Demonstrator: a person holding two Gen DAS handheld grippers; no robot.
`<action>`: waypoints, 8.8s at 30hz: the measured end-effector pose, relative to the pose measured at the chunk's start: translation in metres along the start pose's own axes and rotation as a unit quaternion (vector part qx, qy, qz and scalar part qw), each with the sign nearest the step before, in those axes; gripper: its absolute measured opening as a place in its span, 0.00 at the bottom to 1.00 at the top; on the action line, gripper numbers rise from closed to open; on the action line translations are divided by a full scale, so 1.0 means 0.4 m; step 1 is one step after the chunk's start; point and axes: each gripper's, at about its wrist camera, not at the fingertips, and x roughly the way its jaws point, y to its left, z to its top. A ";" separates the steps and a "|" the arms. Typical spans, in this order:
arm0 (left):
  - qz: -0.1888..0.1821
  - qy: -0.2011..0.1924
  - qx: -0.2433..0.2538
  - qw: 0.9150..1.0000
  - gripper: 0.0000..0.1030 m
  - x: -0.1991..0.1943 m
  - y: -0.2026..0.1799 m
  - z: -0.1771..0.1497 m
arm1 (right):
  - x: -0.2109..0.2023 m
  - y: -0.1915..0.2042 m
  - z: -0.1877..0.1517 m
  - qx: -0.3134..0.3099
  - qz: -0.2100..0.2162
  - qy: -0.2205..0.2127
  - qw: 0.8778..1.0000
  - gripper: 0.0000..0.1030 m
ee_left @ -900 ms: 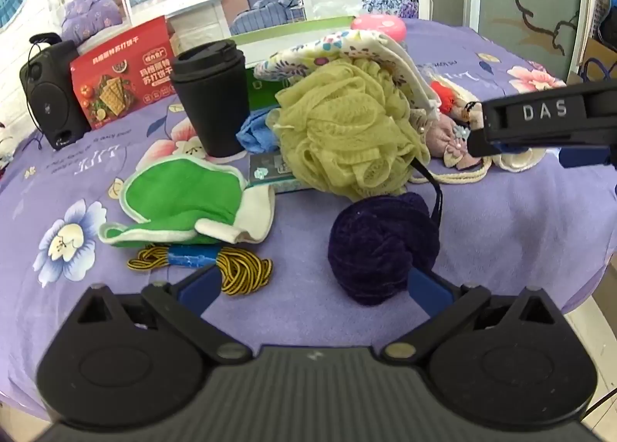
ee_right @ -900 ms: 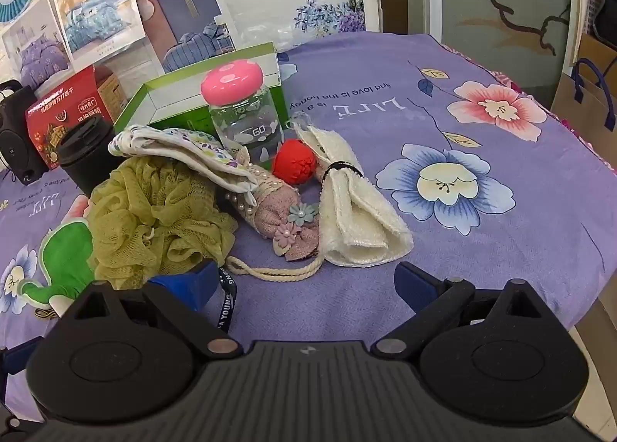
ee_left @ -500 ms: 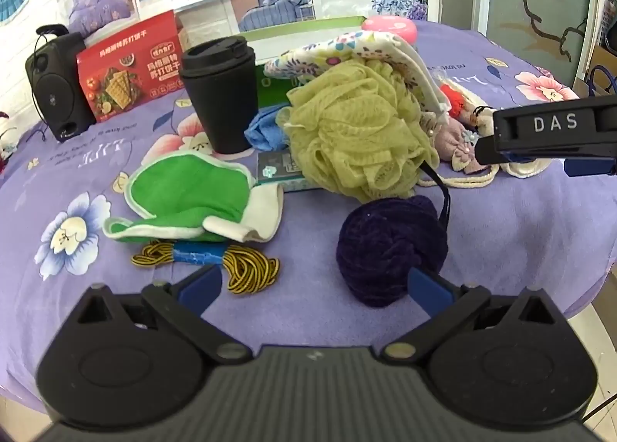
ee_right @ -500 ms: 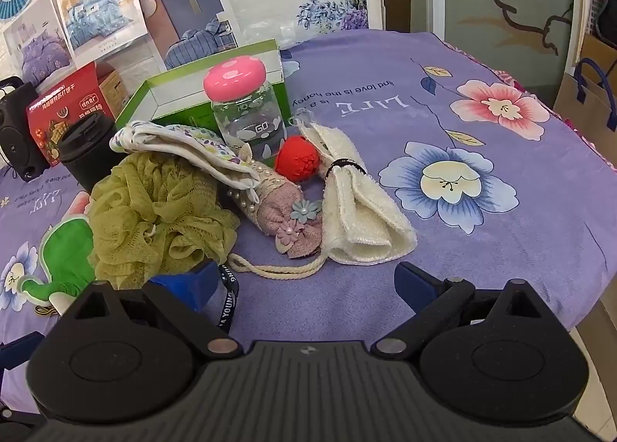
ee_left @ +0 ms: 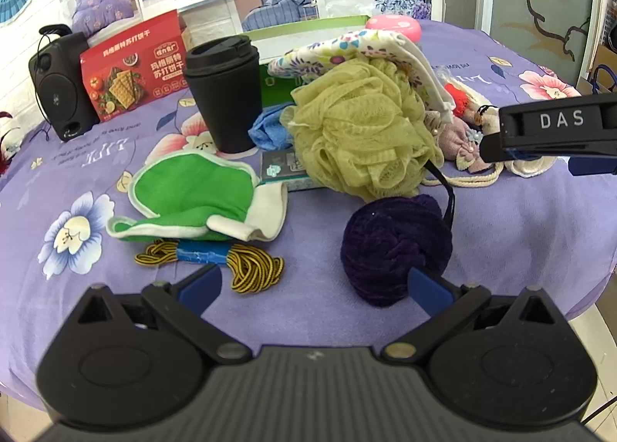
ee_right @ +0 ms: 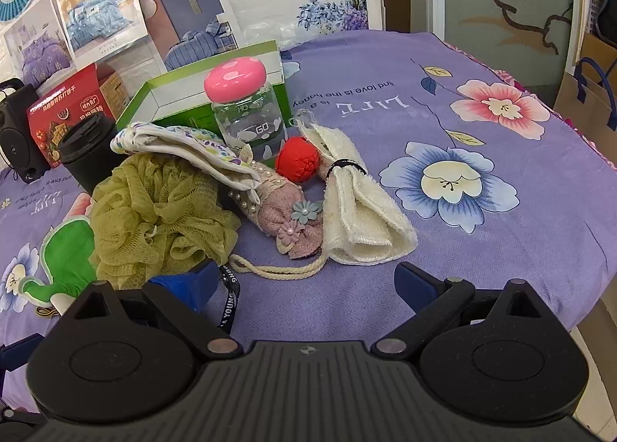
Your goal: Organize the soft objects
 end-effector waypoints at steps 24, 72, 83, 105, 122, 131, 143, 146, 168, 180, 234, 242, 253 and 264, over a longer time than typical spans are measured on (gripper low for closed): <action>-0.004 0.012 -0.005 1.000 0.99 0.012 0.006 -0.002 | 0.007 0.004 -0.003 -0.007 0.002 0.006 1.000 0.83; -0.002 -0.005 -0.042 0.999 0.99 0.010 0.237 0.006 | 0.069 0.193 -0.103 -0.118 0.126 0.042 0.984 0.83; 0.056 -0.022 0.030 0.998 0.99 -0.012 0.304 0.022 | -0.058 0.178 -0.047 -0.141 0.202 -0.027 0.969 0.83; 0.023 -0.012 0.185 0.982 0.99 0.001 0.319 0.076 | -0.065 0.163 -0.022 -0.226 0.260 0.015 0.939 0.82; -0.217 0.036 0.042 0.975 0.99 0.127 0.196 0.336 | 0.036 0.161 -0.002 -0.176 0.153 -0.077 0.969 0.83; -0.238 0.081 0.035 0.967 0.99 0.195 0.131 0.368 | 0.079 0.135 0.030 -0.137 0.213 -0.046 0.966 0.83; -0.040 -0.033 0.238 0.970 0.99 0.148 0.143 0.413 | 0.030 0.057 0.127 -0.171 0.149 -0.106 0.968 0.83; -0.042 -0.019 0.272 0.961 0.99 0.184 0.139 0.416 | 0.055 0.090 0.133 -0.200 0.160 -0.086 0.963 0.83; -0.119 -0.079 0.348 0.927 0.99 0.262 0.055 0.457 | 0.149 0.067 0.203 -0.162 0.193 -0.066 0.966 0.83; -0.121 -0.066 0.345 0.928 0.98 0.266 0.059 0.454 | 0.176 0.052 0.186 -0.147 0.246 -0.066 0.956 0.74; -0.009 -0.141 0.119 0.983 0.96 0.207 0.270 0.741 | 0.137 0.105 0.543 -0.211 0.234 -0.164 0.935 0.24; -0.023 -0.134 0.119 0.984 0.97 0.052 0.238 0.543 | -0.016 0.053 0.350 -0.207 0.227 -0.150 0.940 0.30; -0.121 -0.031 0.081 0.989 0.97 0.059 0.173 0.318 | 0.020 0.000 0.024 -0.088 0.254 -0.044 0.962 0.35; -0.237 0.034 0.067 0.969 0.97 0.133 0.125 0.344 | 0.088 0.049 0.013 -0.174 0.188 -0.041 0.966 0.39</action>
